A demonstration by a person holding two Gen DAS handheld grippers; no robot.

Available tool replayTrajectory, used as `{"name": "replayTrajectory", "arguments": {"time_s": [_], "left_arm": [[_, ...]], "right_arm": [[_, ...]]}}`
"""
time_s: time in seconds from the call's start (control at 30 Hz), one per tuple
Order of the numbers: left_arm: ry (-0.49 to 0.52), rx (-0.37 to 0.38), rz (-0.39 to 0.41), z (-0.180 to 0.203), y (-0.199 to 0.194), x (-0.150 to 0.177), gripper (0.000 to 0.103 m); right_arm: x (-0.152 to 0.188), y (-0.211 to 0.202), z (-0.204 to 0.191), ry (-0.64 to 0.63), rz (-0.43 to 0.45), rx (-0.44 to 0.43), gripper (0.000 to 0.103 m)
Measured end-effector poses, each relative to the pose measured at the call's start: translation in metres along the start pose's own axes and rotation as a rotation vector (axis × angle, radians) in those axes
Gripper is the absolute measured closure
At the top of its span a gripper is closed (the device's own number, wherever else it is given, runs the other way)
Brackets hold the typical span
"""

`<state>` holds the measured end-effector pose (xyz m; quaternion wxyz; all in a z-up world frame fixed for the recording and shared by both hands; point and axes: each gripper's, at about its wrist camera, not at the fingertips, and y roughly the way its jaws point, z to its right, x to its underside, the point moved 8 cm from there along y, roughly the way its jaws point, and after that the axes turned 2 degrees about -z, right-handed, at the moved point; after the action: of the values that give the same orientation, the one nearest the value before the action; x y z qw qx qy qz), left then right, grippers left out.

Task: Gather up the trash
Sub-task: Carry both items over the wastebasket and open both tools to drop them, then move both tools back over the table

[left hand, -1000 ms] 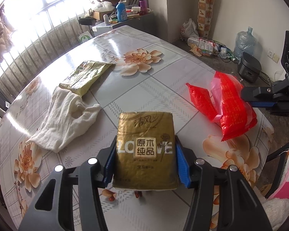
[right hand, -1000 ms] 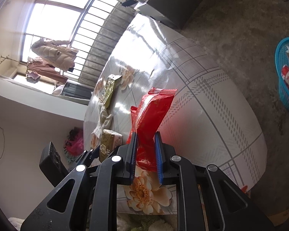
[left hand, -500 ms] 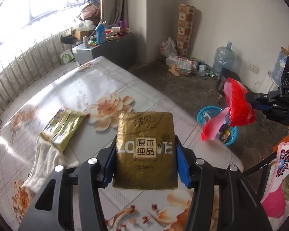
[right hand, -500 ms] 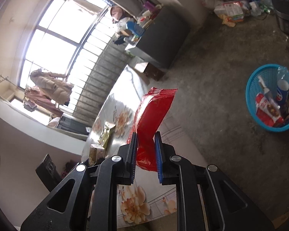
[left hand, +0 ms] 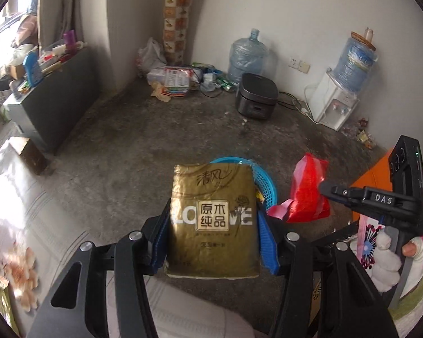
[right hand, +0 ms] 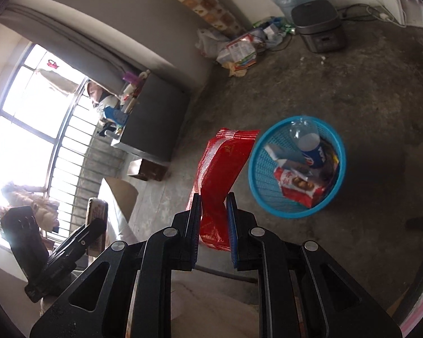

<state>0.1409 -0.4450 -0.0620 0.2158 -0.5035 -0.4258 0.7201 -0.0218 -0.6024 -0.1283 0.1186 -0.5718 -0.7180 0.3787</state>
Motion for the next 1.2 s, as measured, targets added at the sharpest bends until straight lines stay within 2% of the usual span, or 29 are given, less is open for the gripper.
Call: {"name": "replayTrajectory", "arguments": {"time_s": [0.13, 0.17, 0.2, 0.27, 0.33, 0.43, 0.63, 0.77, 0.9, 1.0, 1.07, 1.13, 1.2], "left_arm": [[0.029, 0.056, -0.08, 0.03, 0.065, -0.027, 0.051], [0.038, 0.077, -0.107, 0.037, 0.084, -0.033, 0.046], [0.049, 0.1, -0.13, 0.042, 0.102, -0.038, 0.035], [0.048, 0.087, -0.151, 0.043, 0.131, -0.043, 0.027], [0.025, 0.04, -0.16, 0.039, 0.148, -0.046, 0.027], [-0.03, 0.048, -0.141, 0.031, 0.145, -0.044, 0.027], [-0.069, 0.018, -0.062, 0.004, 0.106, -0.042, 0.027], [-0.128, 0.055, 0.012, -0.017, 0.054, -0.036, 0.027], [-0.148, 0.031, 0.094, -0.04, -0.006, -0.018, 0.026], [-0.17, -0.017, 0.146, -0.061, -0.052, 0.006, 0.026], [-0.2, -0.07, 0.197, -0.079, -0.083, 0.023, 0.026], [-0.252, -0.148, 0.275, -0.102, -0.119, 0.047, 0.026], [-0.292, -0.214, 0.302, -0.123, -0.146, 0.072, 0.026]], "right_arm": [[-0.021, 0.03, 0.037, 0.068, 0.0, 0.062, 0.083], [-0.026, 0.042, 0.049, 0.093, -0.009, 0.075, 0.082], [-0.03, 0.052, 0.06, 0.116, -0.014, 0.093, 0.079], [-0.035, 0.074, 0.083, 0.153, -0.023, 0.13, 0.055], [-0.033, 0.085, 0.103, 0.193, -0.034, 0.19, 0.053], [-0.03, 0.084, 0.108, 0.231, -0.022, 0.14, 0.053], [-0.024, 0.067, 0.099, 0.212, -0.008, 0.119, 0.053], [-0.023, 0.052, 0.077, 0.179, 0.026, 0.087, 0.053], [-0.018, 0.037, 0.041, 0.084, 0.045, 0.054, 0.051], [-0.011, 0.026, 0.009, 0.004, 0.058, 0.019, 0.043], [-0.007, 0.023, -0.012, -0.057, 0.062, 0.008, 0.034], [-0.002, 0.021, -0.034, -0.116, 0.056, -0.01, 0.033], [0.005, 0.022, -0.055, -0.173, 0.036, -0.036, 0.033]]}}
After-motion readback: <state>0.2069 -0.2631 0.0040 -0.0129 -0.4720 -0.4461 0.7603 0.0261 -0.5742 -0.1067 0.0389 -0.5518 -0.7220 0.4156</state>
